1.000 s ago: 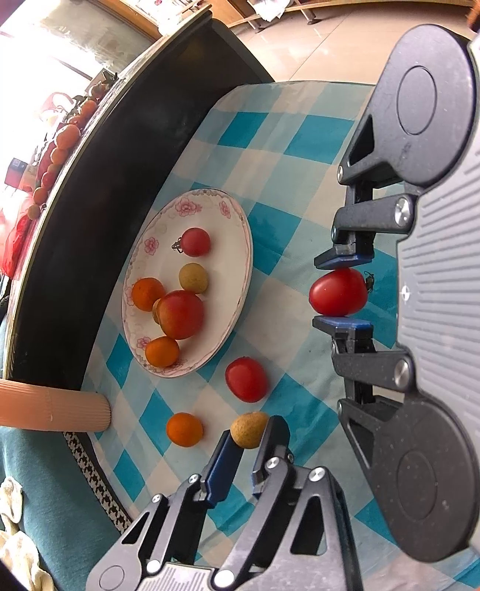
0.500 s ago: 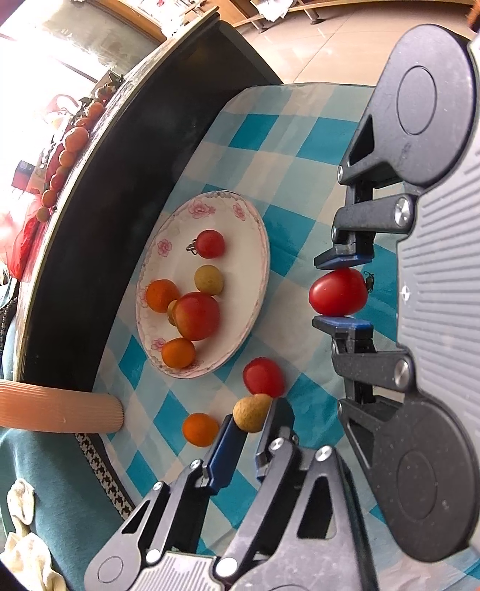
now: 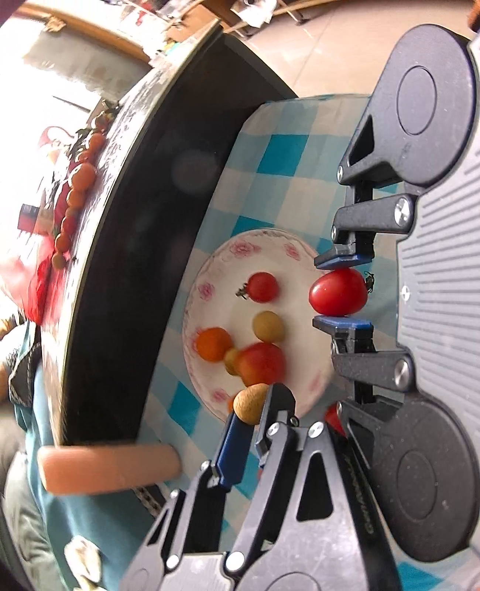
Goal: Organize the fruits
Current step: 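Carry cherry tomato in right gripper while left gripper carries brown fruit over plate, then open right gripper to drop cherry tomato into plate while left gripper releases brown fruit there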
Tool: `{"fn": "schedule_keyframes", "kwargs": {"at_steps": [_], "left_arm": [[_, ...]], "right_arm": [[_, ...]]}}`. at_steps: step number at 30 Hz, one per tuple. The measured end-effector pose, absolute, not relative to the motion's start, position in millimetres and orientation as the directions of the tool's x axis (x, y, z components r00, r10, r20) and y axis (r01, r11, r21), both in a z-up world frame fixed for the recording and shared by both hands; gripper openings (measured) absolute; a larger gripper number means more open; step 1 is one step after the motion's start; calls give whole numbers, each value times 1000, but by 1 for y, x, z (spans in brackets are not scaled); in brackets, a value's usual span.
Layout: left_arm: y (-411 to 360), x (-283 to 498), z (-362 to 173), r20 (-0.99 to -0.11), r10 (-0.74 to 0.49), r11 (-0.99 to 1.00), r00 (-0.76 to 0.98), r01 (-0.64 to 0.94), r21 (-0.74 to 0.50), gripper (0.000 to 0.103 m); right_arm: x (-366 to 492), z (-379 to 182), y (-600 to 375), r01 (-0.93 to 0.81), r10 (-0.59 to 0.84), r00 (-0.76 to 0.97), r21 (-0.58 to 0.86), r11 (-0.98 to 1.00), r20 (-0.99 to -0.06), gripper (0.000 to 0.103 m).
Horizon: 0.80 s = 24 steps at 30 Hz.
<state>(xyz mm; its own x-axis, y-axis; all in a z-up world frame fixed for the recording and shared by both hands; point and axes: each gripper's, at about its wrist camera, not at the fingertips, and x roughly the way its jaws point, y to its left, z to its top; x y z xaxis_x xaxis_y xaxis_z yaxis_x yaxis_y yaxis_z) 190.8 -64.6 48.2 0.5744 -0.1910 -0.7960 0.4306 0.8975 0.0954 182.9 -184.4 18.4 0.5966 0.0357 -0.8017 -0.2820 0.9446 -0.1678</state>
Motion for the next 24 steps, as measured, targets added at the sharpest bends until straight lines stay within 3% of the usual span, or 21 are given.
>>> {"fn": "schedule_keyframes", "kwargs": {"at_steps": [24], "left_arm": [[-52,231,28,-815,-165,931,555,361,57,37]], "right_arm": [[219,-5,-188,-266,77,586,-102,959,-807,44]]}}
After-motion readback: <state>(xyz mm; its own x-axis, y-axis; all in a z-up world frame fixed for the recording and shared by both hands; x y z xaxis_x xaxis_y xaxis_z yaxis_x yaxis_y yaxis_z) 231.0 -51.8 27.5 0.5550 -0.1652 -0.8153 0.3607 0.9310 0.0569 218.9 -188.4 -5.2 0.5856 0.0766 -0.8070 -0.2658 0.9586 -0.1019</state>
